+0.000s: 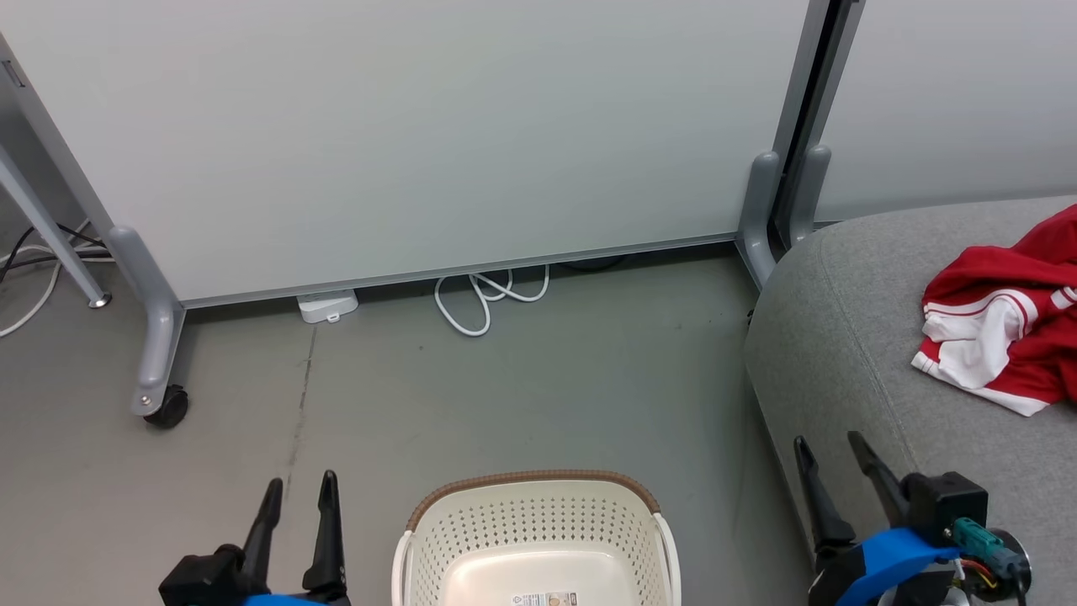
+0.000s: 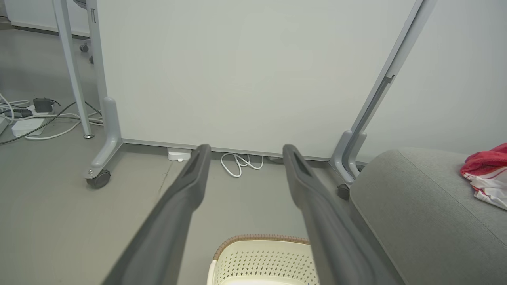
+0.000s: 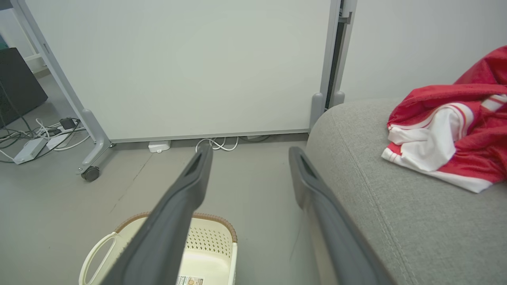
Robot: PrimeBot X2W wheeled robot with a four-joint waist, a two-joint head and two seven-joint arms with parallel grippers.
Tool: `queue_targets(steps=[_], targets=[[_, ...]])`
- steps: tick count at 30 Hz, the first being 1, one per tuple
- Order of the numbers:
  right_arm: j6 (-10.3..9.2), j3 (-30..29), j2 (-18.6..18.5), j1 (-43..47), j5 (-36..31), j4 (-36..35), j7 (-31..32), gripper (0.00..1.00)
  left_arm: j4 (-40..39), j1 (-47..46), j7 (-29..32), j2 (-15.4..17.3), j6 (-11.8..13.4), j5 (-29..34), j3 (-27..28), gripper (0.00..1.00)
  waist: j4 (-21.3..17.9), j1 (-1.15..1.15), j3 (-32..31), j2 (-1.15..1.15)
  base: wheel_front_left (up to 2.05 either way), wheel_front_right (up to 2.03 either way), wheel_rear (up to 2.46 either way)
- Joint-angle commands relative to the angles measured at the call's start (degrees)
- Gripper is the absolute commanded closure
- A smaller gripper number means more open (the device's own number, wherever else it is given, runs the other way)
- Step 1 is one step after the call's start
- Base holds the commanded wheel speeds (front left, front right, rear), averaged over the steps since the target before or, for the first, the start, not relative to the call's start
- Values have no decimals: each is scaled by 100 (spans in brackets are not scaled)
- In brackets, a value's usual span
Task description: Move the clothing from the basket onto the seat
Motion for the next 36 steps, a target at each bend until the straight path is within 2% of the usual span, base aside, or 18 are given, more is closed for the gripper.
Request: queue_targets(steps=[1,11,36], targets=[[0,-2,1,0,6,28,1,100,23,4,3,-7,0,-8,-2,100,0,0,0,0,0,0,0],[0,9,44,199,45,532,59,100,506,262,51,-126,0,-41,-25,100,-6,0,2,0,0,0,0],[0,-174,29,59,2733,180,521,100,185,-100,711,-139,-4,-2306,321,100,-27,0,32,0,0,0,0]])
